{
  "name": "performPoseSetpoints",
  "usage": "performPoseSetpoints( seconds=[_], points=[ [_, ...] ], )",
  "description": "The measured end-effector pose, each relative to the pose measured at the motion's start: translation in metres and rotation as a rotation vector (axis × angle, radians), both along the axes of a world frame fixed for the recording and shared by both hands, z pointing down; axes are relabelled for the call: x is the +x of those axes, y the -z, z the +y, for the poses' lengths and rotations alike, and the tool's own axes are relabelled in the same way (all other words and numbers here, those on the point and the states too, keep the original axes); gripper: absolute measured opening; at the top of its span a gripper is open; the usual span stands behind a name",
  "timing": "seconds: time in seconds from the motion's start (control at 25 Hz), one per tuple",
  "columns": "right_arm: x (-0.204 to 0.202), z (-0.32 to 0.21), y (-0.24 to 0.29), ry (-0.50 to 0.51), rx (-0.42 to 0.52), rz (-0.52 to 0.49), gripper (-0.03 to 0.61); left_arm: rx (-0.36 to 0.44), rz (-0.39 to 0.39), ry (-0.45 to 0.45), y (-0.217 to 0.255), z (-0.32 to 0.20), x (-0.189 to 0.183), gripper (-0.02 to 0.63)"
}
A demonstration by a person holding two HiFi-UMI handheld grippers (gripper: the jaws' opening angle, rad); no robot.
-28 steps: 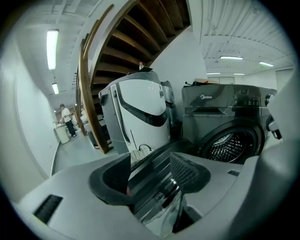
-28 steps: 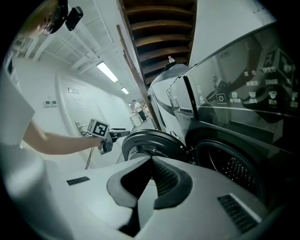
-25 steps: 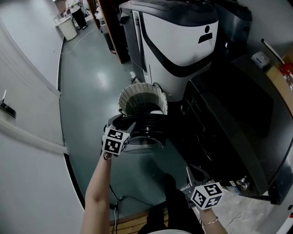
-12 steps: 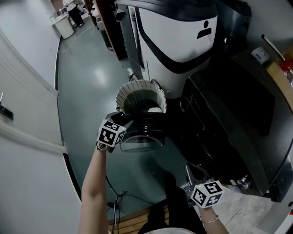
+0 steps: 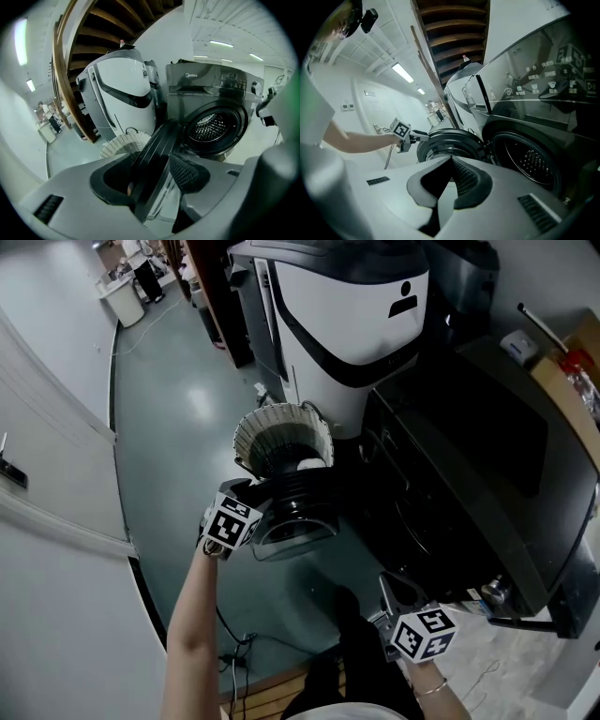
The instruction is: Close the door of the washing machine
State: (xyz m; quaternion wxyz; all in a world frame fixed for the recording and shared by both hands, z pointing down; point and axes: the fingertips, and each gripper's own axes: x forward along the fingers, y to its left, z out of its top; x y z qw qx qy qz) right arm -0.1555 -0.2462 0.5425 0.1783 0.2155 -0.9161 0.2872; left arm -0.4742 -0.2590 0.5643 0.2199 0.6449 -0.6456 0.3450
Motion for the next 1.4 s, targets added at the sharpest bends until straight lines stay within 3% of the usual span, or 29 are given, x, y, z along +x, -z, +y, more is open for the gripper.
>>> performPoseSetpoints(
  seconds=[0.36,0.64,0.84,1.4],
  points=[
    [0.042,0.049,0.015,-0.045,0.012,-0.012,0.008,-0.016,0.024,-0.027,0.002,0.045,0.065,0.277],
    [0.088,0.08,0.017,-0.107,0.004,-0.018,0.008,-0.022,0.081,-0.022,0.004,0.072,0.122,0.239],
    [0.122,0.091,0.021,-0.164,0.006,-0.03,0.008,-0.052,0.123,-0.059,0.0,0.087,0.176,0.248],
    [0.179,0.098,0.024,-0.278,0.035,-0.006,0.008,0.0,0.229,-0.142,-0.006,0.074,0.285,0.245]
  ],
)
